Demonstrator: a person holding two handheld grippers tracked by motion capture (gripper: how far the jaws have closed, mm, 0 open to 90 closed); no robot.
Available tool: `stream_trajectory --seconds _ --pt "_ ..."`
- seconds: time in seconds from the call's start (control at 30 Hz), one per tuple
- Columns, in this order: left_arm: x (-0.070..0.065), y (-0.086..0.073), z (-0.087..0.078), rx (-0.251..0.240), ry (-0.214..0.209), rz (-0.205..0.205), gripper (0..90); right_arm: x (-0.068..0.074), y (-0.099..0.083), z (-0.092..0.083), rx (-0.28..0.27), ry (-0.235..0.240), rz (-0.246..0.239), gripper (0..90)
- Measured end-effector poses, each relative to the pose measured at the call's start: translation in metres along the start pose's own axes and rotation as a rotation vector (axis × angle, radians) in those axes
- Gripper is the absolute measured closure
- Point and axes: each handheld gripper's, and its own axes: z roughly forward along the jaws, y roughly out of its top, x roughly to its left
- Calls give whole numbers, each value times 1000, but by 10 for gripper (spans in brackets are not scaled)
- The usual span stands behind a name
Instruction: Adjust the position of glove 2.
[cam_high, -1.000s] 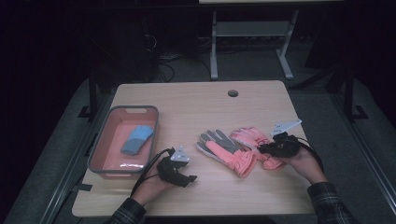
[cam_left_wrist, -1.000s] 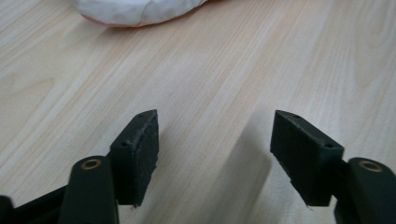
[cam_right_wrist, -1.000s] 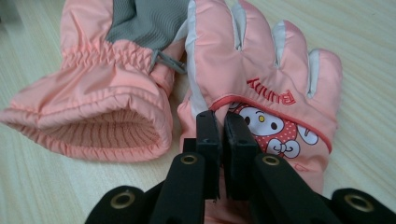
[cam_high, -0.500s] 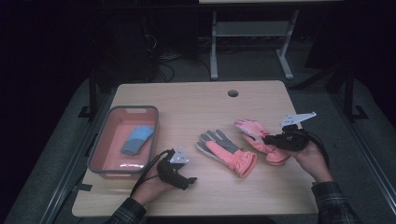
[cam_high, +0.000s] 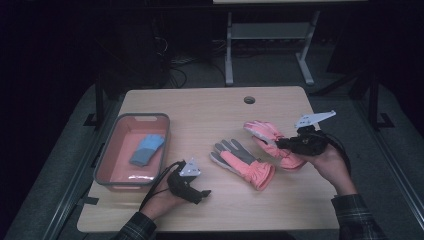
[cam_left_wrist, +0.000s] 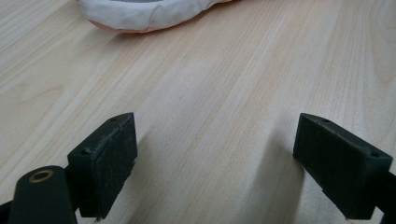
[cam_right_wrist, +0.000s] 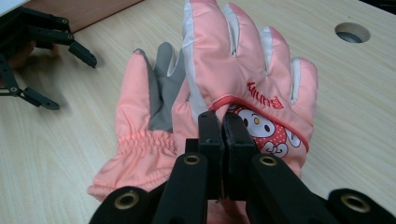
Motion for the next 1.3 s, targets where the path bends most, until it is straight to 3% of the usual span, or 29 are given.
stream_trajectory --seconds 0.27,0.63,0.83,1.3 --pt "0 -1 1 -10 0 -1 129 14 15 10 -7 41 -26 880" --pt "0 -1 1 -15 1 0 129 37 35 42 17 94 -80 878" --pt "0 -1 1 -15 1 1 128 44 36 56 54 101 -97 877" --pt "0 -1 1 -19 1 2 128 52 36 66 79 119 -113 874"
